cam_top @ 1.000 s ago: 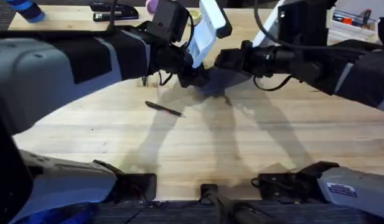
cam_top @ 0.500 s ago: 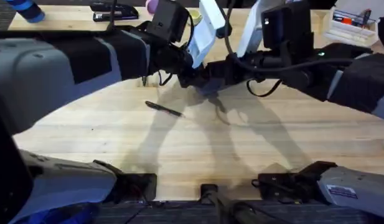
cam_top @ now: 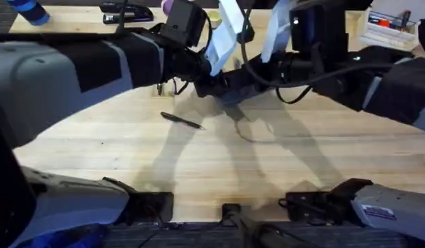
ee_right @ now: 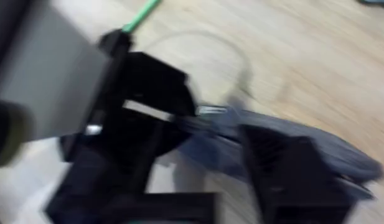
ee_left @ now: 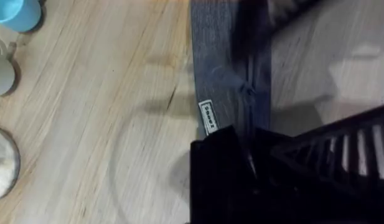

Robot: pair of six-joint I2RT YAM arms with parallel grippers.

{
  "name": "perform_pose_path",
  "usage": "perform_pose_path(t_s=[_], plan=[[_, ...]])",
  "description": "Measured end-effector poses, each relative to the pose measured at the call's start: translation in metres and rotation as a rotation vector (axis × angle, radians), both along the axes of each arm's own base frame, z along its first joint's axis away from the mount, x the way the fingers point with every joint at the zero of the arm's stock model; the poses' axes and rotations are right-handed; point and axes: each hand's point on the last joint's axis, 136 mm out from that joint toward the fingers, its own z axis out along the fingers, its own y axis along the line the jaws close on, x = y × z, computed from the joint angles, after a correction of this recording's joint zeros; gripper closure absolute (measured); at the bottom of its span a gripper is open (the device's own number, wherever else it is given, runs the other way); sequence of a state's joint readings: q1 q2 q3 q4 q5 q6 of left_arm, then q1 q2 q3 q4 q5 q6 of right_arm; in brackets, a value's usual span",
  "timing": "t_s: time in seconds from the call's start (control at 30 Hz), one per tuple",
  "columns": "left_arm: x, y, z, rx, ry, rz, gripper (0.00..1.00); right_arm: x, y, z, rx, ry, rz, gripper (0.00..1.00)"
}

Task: Unzip the bag, pick up the pens from the table one at a time and place them inside, then zip the bag closed.

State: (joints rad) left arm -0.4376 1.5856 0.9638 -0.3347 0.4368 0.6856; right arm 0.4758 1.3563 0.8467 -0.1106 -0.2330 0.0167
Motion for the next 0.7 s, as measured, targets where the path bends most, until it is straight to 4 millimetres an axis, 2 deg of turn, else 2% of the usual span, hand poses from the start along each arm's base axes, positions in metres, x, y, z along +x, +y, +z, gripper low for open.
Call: perform_pose_path(t_s=[0.03,0.07,0.17,0.27,0.37,0.43,0.53,0.57,0.6,0.7], plan=[[0.0,0.001,0.0,-0.001,0.001,-0.006,0.888,0.003,-0.005,0.0,-0.01,-0.005,-0.017,0.057],[-0.001,0.001,0.0,-0.003,0.001,-0.009,0.888,0.003,-0.007,0.001,-0.013,-0.007,-0.025,0.023],[0.0,0.0,0.001,-0.005,-0.005,-0.015,0.888,-0.002,-0.012,0.006,-0.024,-0.009,-0.034,0.006],[0.001,-0.001,0.002,-0.007,-0.011,-0.013,0.882,-0.017,-0.017,0.017,-0.055,-0.02,-0.039,0.005],[0.002,-0.003,0.003,-0.012,-0.015,-0.007,0.81,-0.03,-0.022,0.025,-0.099,-0.046,-0.036,0.005],[0.002,-0.005,0.004,-0.019,-0.02,-0.01,0.617,-0.033,-0.028,0.03,-0.128,-0.074,-0.044,0.005],[0.001,-0.007,0.004,-0.023,-0.016,-0.013,0.161,-0.033,-0.036,0.034,-0.165,-0.1,-0.06,0.005],[0.001,-0.008,0.005,-0.025,-0.013,-0.009,0.049,-0.034,-0.038,0.033,-0.175,-0.101,-0.061,0.005],[0.001,-0.008,0.005,-0.025,-0.013,-0.01,0.018,-0.035,-0.04,0.032,-0.186,-0.097,-0.063,0.005],[0.001,-0.008,0.005,-0.025,-0.013,-0.009,0.008,-0.039,-0.045,0.025,-0.219,-0.072,-0.063,0.005]])
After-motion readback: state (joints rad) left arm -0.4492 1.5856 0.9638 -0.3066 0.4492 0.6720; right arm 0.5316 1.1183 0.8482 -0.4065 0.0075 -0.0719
